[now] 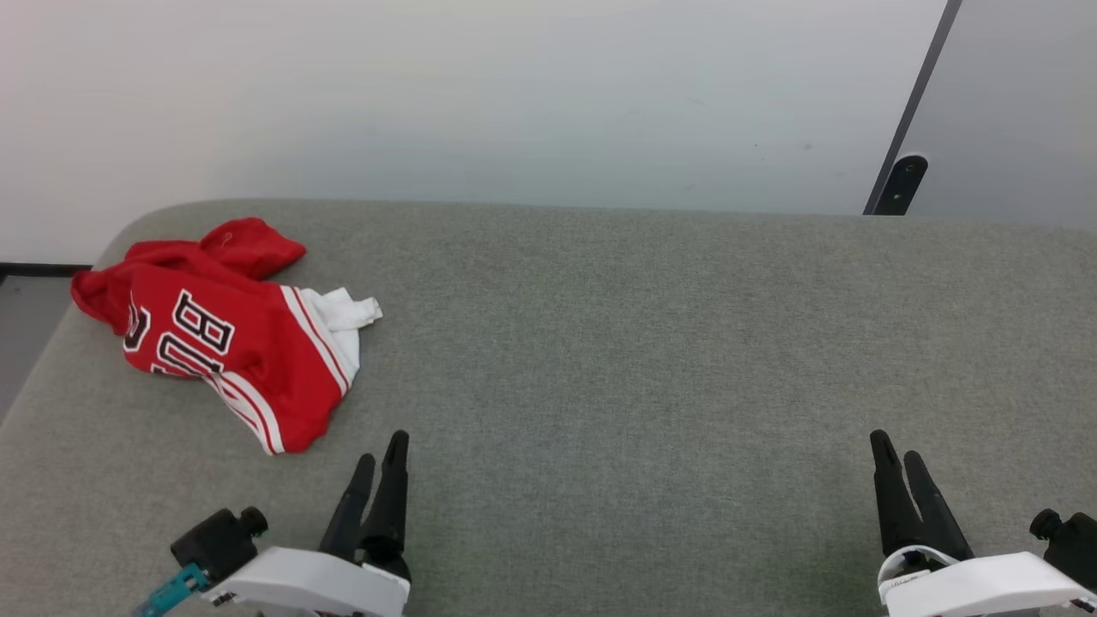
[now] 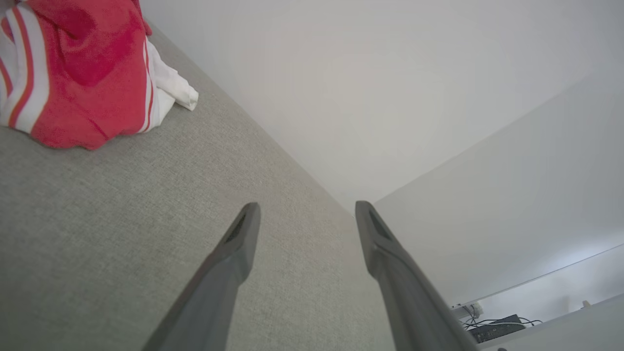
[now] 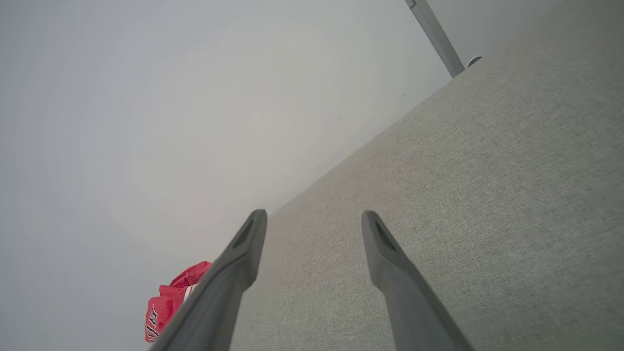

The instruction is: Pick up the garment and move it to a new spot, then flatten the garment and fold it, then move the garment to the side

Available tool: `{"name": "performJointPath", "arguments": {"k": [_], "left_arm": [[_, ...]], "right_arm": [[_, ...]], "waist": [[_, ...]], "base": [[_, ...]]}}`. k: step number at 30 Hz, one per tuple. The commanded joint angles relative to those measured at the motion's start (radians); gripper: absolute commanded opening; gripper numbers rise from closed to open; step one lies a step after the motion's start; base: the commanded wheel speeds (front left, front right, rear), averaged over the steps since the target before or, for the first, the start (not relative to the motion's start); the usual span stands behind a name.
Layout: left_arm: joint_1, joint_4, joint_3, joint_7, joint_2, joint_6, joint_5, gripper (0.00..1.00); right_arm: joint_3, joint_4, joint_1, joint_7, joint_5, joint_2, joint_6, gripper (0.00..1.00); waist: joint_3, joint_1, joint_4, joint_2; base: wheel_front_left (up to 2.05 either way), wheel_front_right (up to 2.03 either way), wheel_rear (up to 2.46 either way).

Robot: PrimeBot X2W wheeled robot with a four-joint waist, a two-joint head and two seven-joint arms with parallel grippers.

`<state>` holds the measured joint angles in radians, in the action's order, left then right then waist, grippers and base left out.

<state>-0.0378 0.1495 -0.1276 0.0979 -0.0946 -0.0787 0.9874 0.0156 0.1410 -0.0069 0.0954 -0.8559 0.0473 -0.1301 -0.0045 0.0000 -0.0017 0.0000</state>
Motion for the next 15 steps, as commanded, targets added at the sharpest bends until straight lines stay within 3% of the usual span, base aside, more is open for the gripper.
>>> {"name": "performJointPath", "arguments": {"k": [1,15], "left_arm": [[-0.001,-0.015,-0.002,0.006,-0.012,0.006,-0.043,1.00],[0.050,-0.061,0.032,0.047,-0.034,-0.002,-0.317,1.00]], "right_arm": [[-0.004,-0.016,0.007,0.009,0.047,0.003,-0.001,1.00],[-0.030,-0.039,0.031,0.049,0.348,0.003,-0.001,1.00]], "waist": [[0.000,0.0000,0.000,0.0000],[-0.006,0.0000,-0.009,0.0000]], "base": [[0.00,0.00,0.00],[0.00,0.00,0.00]]}}
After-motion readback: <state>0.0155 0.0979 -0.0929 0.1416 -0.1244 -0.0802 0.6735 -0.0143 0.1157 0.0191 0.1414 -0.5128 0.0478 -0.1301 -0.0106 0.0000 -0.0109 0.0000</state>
